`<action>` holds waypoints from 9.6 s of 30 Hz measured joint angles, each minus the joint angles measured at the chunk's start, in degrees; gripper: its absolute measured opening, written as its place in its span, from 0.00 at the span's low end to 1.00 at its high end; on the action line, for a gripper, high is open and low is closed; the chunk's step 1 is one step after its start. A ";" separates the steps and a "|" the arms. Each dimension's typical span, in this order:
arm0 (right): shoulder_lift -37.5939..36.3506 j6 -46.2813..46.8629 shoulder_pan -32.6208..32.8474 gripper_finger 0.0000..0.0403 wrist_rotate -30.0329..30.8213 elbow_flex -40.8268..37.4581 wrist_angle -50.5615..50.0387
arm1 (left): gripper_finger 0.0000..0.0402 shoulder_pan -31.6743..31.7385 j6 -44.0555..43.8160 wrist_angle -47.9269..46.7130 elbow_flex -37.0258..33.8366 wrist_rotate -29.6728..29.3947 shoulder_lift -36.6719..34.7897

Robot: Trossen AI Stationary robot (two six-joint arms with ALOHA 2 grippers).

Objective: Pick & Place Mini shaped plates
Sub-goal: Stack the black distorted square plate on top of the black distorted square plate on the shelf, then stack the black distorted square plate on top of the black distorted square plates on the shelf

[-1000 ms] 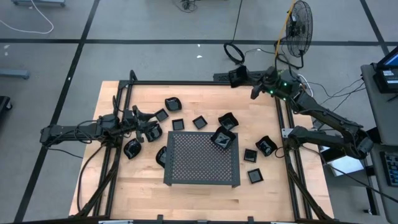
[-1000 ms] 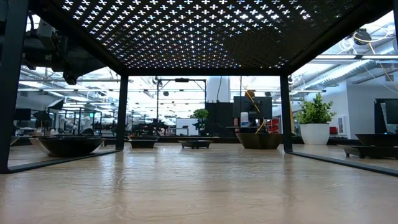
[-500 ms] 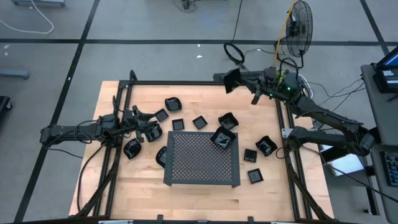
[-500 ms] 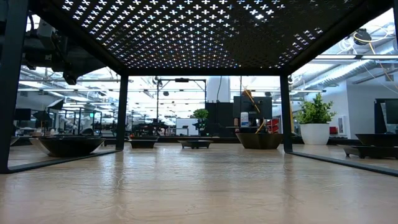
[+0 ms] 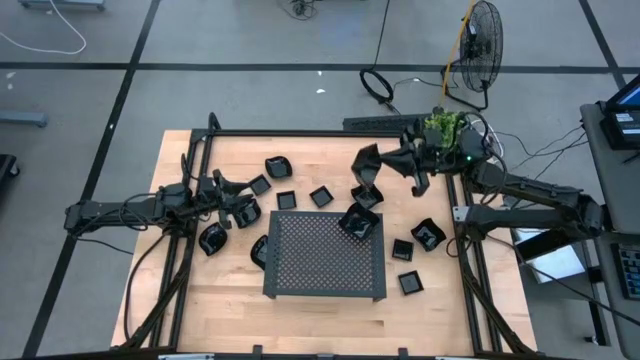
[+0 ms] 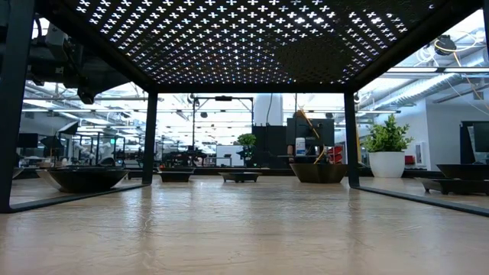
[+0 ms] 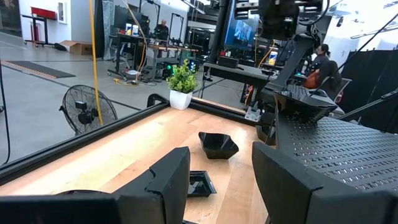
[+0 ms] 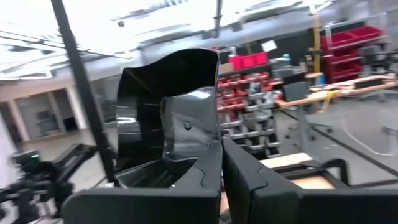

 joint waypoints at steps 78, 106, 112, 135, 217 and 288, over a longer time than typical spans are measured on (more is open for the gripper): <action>12.81 30.94 29.38 0.00 34.33 24.61 -68.65 | 0.44 -0.02 0.01 0.00 -0.01 0.00 0.00; 15.37 28.87 31.84 0.16 34.95 24.52 -69.65 | 0.44 0.00 0.01 0.00 -0.02 0.00 0.00; 13.83 26.21 31.78 0.24 34.96 24.52 -67.63 | 0.44 0.00 0.00 0.00 0.00 0.00 0.00; 10.16 6.64 7.76 0.26 41.53 21.27 -74.59 | 0.44 0.00 0.00 0.00 -0.01 0.00 -0.01; 25.90 2.11 -1.34 0.33 22.82 -10.69 -28.33 | 0.44 0.00 0.00 0.00 -0.01 0.00 -0.01; 25.90 -3.24 -1.31 0.00 28.53 -10.69 -6.95 | 0.44 0.00 0.01 0.00 -0.02 0.00 -0.02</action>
